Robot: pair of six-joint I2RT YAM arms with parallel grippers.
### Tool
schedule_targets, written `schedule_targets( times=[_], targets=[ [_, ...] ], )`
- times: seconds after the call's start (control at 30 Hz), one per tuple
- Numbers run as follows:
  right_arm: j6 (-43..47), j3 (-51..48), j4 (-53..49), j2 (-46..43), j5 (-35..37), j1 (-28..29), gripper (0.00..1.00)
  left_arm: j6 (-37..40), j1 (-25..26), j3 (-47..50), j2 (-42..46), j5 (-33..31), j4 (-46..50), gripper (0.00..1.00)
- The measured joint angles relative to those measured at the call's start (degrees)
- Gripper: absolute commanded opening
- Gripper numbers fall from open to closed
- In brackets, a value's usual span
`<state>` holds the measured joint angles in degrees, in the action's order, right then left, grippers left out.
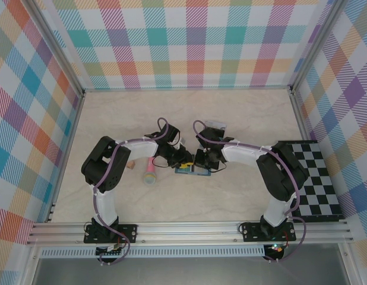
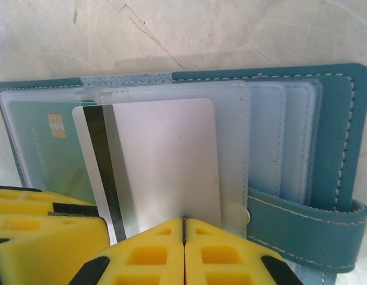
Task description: Take the credit cards out of the card holder
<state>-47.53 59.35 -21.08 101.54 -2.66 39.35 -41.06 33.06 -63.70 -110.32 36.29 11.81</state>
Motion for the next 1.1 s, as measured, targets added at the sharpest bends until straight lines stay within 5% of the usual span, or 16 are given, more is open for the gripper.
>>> schedule_targets(
  times=[0.43,1.1],
  targets=[
    [0.0,0.0,-0.42,0.07,0.04,-0.31,0.07,0.48,-0.37,0.0,-0.96,0.94,-0.5,0.0],
    [0.5,-0.55,-3.3,-5.27,1.79,-0.31,0.11,2.01,-2.14,4.46,2.82,-1.16,-1.25,0.0]
  ],
)
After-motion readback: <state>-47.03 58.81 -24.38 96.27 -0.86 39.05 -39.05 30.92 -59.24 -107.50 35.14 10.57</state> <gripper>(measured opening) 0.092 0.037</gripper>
